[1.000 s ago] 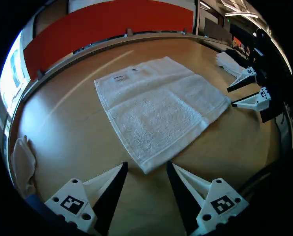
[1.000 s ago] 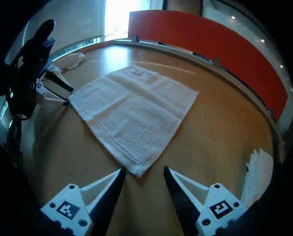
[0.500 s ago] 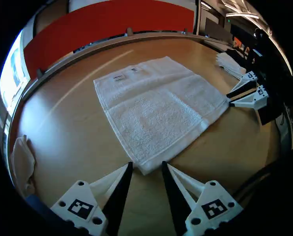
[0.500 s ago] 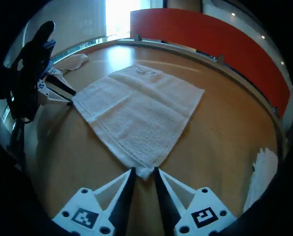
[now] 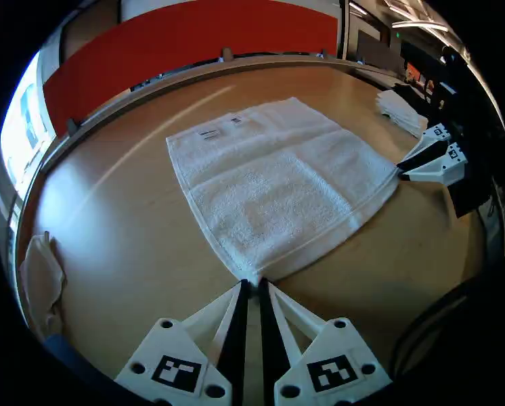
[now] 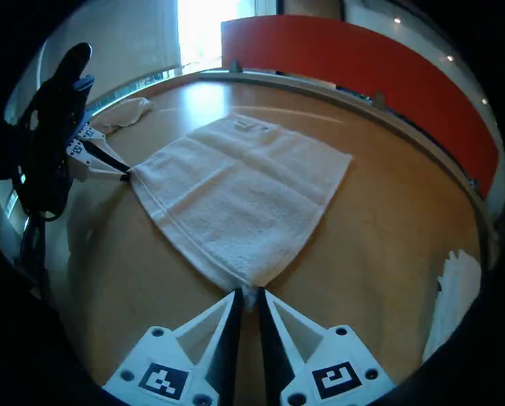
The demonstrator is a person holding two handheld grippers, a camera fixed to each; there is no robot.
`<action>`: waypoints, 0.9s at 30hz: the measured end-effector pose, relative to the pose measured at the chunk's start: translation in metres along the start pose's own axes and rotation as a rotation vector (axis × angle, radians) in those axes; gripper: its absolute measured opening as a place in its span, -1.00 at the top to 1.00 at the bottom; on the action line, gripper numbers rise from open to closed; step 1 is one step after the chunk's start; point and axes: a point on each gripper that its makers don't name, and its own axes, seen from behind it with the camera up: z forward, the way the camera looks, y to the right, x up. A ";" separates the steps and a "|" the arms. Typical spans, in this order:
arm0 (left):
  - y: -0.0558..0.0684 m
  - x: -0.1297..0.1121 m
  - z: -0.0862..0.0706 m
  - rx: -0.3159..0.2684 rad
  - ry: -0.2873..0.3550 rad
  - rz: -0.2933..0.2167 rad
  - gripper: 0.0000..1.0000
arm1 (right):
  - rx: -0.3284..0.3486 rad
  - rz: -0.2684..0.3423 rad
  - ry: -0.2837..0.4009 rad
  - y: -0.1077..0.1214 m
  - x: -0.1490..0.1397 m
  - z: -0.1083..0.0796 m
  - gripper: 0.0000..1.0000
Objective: Fold towel
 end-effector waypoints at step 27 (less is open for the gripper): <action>0.004 0.039 -0.057 0.008 0.067 -0.131 0.77 | -0.039 -0.046 0.109 0.009 0.064 -0.058 0.68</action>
